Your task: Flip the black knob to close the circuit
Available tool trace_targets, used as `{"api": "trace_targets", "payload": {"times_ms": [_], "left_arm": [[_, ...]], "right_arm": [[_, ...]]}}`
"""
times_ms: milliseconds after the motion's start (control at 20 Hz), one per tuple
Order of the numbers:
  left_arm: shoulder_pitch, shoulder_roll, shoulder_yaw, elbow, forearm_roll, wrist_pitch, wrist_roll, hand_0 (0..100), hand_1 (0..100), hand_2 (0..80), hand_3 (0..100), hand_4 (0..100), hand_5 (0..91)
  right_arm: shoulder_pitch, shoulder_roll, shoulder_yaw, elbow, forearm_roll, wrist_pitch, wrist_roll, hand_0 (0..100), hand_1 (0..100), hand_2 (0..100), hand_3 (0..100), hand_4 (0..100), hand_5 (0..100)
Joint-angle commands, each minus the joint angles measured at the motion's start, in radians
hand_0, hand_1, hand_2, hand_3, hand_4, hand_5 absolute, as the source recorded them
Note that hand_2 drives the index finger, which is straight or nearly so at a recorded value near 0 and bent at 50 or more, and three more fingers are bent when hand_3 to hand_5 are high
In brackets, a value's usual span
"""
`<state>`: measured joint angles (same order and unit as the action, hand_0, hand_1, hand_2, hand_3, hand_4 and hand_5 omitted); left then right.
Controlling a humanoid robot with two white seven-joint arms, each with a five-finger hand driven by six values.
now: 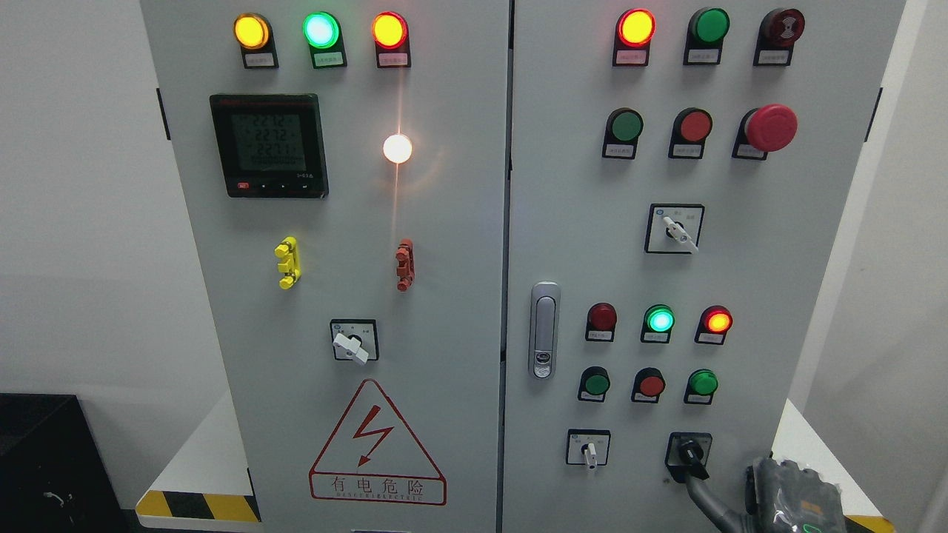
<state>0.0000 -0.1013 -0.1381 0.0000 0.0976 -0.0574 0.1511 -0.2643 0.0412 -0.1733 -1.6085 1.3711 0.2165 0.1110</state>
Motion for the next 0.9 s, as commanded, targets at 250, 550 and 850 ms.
{"api": "trace_targets", "payload": {"times_ms": [250, 550, 850], "left_arm": [[0.023, 0.0, 0.0, -0.031, -0.001, 0.001, -0.001, 12, 56, 0.0, 0, 0, 0.0], [0.023, 0.0, 0.0, -0.031, 0.001, 0.001, -0.001, 12, 56, 0.0, 0, 0, 0.0], [0.023, 0.0, 0.0, -0.031, -0.001, 0.001, -0.001, 12, 56, 0.0, 0, 0, 0.0]], "right_arm": [[-0.012, -0.003, -0.003, -0.01, -0.041, -0.002, -0.014, 0, 0, 87, 100, 88, 88], [-0.015, -0.003, -0.003, -0.01, -0.043, -0.002, -0.016, 0, 0, 87, 100, 88, 88], [-0.013, -0.004, -0.002, -0.01, -0.043, -0.003, -0.025, 0, 0, 87, 100, 87, 88]]}}
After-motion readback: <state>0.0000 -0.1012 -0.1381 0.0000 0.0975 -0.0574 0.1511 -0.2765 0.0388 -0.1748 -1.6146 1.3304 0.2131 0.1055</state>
